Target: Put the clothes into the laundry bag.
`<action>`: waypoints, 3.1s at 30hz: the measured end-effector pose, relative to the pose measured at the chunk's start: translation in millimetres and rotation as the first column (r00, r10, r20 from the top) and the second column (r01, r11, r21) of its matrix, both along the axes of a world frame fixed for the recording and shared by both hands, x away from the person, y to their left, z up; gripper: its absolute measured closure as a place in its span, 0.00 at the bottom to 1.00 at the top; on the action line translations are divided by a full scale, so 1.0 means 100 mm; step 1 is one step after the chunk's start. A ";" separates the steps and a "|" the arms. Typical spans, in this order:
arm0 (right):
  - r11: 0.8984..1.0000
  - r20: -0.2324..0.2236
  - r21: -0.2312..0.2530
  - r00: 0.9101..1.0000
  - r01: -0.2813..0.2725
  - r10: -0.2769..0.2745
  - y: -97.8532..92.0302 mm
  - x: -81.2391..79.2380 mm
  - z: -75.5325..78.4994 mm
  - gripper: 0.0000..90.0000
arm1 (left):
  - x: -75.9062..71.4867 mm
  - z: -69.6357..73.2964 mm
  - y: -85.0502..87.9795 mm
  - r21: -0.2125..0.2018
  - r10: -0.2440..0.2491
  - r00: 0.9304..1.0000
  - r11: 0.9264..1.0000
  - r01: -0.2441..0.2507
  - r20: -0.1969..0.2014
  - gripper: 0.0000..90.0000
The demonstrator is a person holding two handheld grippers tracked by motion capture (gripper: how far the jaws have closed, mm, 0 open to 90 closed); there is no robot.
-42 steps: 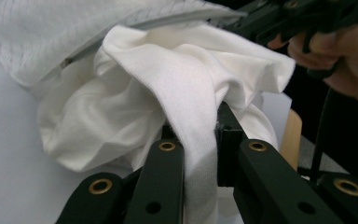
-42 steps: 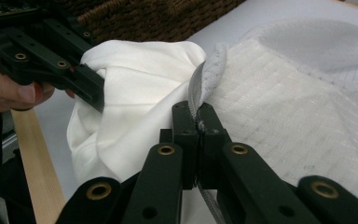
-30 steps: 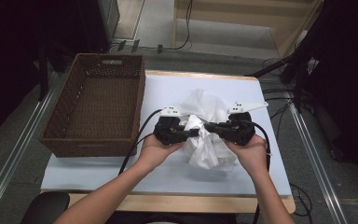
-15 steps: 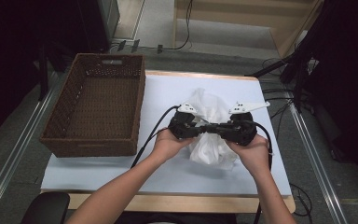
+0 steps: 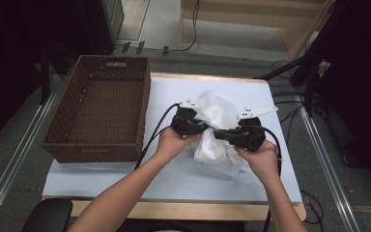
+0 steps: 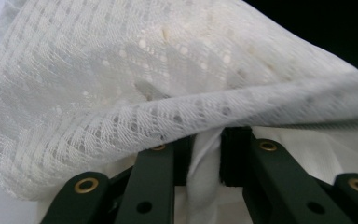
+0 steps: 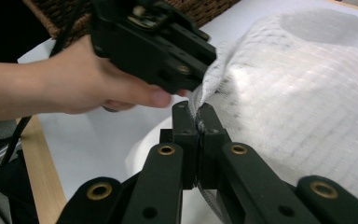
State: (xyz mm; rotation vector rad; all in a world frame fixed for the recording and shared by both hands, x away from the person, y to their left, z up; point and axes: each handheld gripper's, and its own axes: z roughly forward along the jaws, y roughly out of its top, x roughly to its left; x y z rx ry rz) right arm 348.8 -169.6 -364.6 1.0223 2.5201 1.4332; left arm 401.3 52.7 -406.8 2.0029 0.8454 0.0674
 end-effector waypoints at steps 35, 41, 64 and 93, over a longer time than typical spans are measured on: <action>1.000 0.002 0.002 1.000 0.020 -0.020 -0.05 0.03 -0.02 1.00 | -0.41 -0.45 0.36 0.111 -0.016 0.995 0.993 0.027 -0.103 0.45; 1.000 -0.004 -0.001 1.000 0.015 -0.015 -0.02 0.03 -0.03 1.00 | -0.31 -0.49 0.17 0.079 -0.033 0.995 0.996 0.041 -0.094 0.73; 1.000 0.032 0.026 0.999 -0.002 0.001 0.00 -0.02 0.09 1.00 | -0.33 0.06 0.02 -0.021 -0.022 1.000 1.000 0.022 0.000 0.96; 0.999 0.068 0.035 0.998 -0.004 0.001 0.06 -0.08 0.20 1.00 | -0.74 0.21 0.52 -0.001 -0.124 0.992 0.992 0.125 -0.036 0.71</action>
